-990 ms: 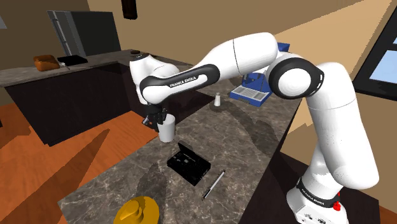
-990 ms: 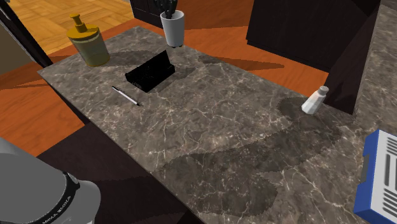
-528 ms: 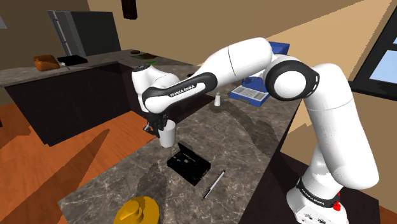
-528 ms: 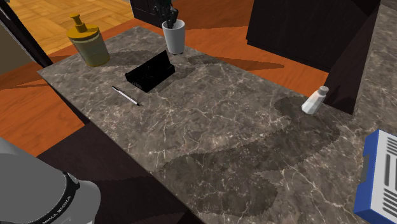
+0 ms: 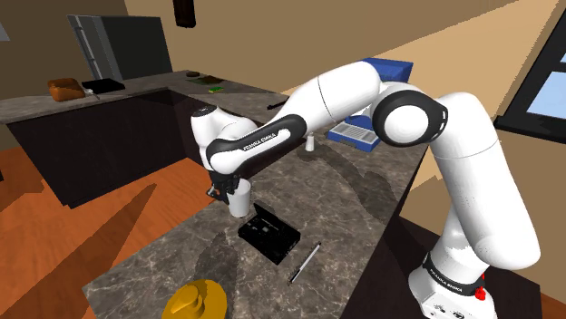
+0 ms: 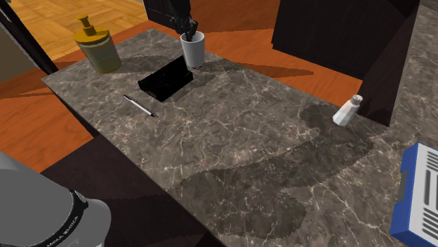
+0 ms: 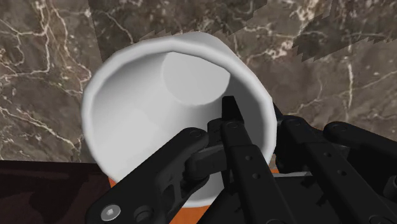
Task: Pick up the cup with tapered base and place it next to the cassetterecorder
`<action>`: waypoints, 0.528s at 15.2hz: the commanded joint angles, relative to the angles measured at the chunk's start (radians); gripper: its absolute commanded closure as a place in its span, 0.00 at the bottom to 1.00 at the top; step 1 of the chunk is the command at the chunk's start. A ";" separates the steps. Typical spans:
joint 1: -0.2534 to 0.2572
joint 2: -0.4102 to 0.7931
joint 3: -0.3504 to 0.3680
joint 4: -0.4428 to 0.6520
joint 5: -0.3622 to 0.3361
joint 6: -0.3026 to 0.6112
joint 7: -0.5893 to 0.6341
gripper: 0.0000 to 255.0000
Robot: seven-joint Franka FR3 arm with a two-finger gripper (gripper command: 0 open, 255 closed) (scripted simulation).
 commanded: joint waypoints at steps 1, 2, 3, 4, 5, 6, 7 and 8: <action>0.000 0.002 0.000 -0.002 -0.001 0.004 0.001 1.00; 0.001 0.002 0.000 -0.002 -0.001 0.004 0.001 1.00; 0.001 0.002 0.000 -0.002 -0.001 0.004 0.001 1.00; 0.001 0.002 0.000 -0.002 -0.001 0.004 0.001 1.00; 0.001 0.002 0.000 -0.002 -0.001 0.004 0.001 1.00; 0.001 0.002 0.000 -0.002 -0.001 0.004 0.001 1.00; 0.001 0.002 0.000 -0.001 -0.001 0.004 0.001 0.00; 0.001 0.002 0.000 -0.001 -0.001 0.004 0.001 0.00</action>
